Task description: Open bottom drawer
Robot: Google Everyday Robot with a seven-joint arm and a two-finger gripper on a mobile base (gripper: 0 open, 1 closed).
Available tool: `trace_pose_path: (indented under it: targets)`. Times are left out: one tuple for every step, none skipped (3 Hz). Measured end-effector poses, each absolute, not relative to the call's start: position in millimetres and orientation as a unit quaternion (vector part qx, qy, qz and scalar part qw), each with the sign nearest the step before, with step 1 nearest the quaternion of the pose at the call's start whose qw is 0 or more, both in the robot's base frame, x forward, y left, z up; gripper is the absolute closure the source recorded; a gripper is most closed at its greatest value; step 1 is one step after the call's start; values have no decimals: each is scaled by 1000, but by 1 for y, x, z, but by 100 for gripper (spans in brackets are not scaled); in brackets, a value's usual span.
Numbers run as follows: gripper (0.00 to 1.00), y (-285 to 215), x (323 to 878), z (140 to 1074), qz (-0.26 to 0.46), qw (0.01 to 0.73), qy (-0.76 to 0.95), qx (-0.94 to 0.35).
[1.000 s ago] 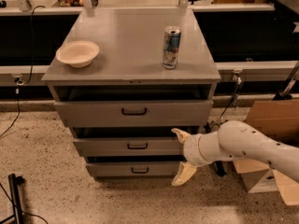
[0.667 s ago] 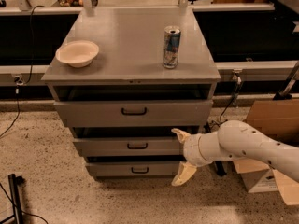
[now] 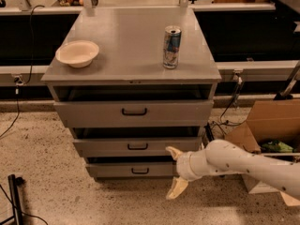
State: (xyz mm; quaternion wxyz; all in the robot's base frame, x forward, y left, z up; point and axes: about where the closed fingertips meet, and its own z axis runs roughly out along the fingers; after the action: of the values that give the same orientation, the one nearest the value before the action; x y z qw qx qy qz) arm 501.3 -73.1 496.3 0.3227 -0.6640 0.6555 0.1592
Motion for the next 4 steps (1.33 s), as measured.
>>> trace_pose_path:
  targets:
    - [0,-71,495,439,171,332,665,-647]
    - [0,-66,510,375,192,344,660,-639]
    - [0,-66,510,375,192,344,660,-639]
    - [0,-66,518,350,194,337,658,-645]
